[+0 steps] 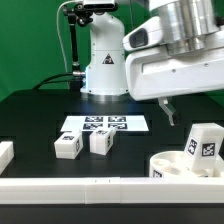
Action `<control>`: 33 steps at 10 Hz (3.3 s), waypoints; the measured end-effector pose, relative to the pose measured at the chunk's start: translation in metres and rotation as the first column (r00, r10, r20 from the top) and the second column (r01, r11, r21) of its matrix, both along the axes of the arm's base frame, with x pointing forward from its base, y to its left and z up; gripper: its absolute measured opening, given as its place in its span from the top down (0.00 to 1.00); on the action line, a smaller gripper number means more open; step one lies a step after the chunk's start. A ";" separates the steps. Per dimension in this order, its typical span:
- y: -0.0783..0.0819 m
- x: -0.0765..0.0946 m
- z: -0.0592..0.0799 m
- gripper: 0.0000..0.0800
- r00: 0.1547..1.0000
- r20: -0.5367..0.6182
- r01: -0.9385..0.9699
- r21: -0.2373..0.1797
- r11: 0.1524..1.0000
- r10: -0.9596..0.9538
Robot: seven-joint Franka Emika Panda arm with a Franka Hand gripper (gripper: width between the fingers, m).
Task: Assemble stool
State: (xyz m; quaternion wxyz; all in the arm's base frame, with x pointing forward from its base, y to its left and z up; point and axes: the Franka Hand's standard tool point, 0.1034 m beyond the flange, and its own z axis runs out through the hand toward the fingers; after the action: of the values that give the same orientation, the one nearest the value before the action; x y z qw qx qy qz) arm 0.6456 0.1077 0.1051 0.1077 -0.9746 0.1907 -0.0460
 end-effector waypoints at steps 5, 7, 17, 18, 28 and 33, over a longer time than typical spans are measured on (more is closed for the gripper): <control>0.004 -0.003 0.000 0.19 0.934 0.064 -0.349 -0.065 0.935 0.352; 0.003 -0.003 -0.002 0.19 0.881 0.076 -0.460 -0.091 0.883 0.467; 0.013 -0.005 -0.004 0.19 0.311 0.014 -0.909 -0.288 0.302 0.950; 0.011 -0.005 -0.005 0.19 0.257 0.006 -0.923 -0.296 0.247 0.966; 0.005 -0.006 -0.020 0.19 -0.436 -0.153 -0.824 -0.329 -0.462 0.887; -0.002 -0.005 -0.023 0.52 -0.534 -0.182 -0.763 -0.317 -0.563 0.826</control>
Offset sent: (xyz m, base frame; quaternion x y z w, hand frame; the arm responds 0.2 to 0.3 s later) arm -0.0151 0.0051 0.0050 0.0010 0.0010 -0.1283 0.9917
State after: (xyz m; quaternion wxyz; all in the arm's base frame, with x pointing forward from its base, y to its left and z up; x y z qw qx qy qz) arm 0.6401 0.1055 0.0825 -0.0446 -0.6232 -0.7789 -0.0543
